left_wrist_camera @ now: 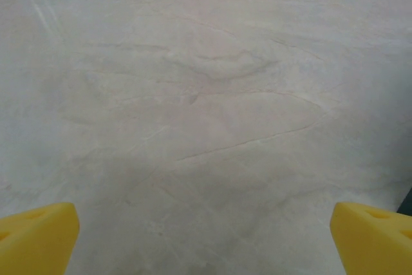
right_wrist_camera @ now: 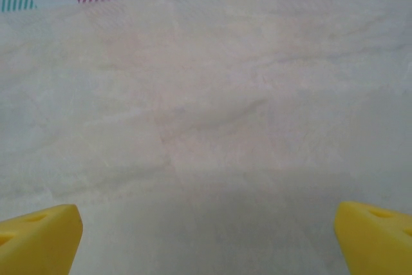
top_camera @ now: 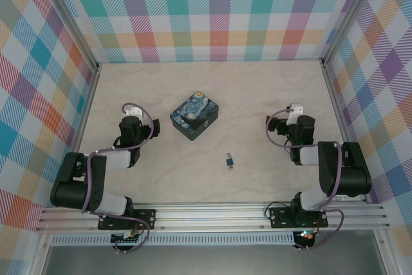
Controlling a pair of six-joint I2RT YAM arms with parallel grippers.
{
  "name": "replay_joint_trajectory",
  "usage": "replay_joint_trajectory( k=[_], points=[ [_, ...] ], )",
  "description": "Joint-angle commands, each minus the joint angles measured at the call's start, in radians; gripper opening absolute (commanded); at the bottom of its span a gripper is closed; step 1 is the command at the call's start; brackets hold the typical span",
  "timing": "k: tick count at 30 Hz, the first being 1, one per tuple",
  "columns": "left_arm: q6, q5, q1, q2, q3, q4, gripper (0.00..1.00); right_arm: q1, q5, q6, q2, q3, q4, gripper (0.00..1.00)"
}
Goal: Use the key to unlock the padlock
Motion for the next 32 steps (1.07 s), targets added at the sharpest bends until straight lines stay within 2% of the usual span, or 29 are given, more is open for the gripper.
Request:
replay_joint_trajectory(
  k=[1,3,6,32],
  points=[
    [0.049,0.068,0.014,0.067,0.018,0.132,1.0,-0.003,0.006,-0.004,0.003,0.025,-0.023,1.0],
    [0.041,0.103,0.033,0.088,0.023,0.139,1.0,-0.003,0.007,-0.004,0.003,0.025,-0.024,1.0],
    [0.025,0.099,0.046,0.115,-0.001,0.204,1.0,-0.003,0.007,-0.005,0.003,0.025,-0.024,1.0],
    [0.011,0.072,0.049,0.115,0.006,0.19,1.0,0.009,0.001,-0.023,0.005,0.036,-0.041,1.0]
  ],
)
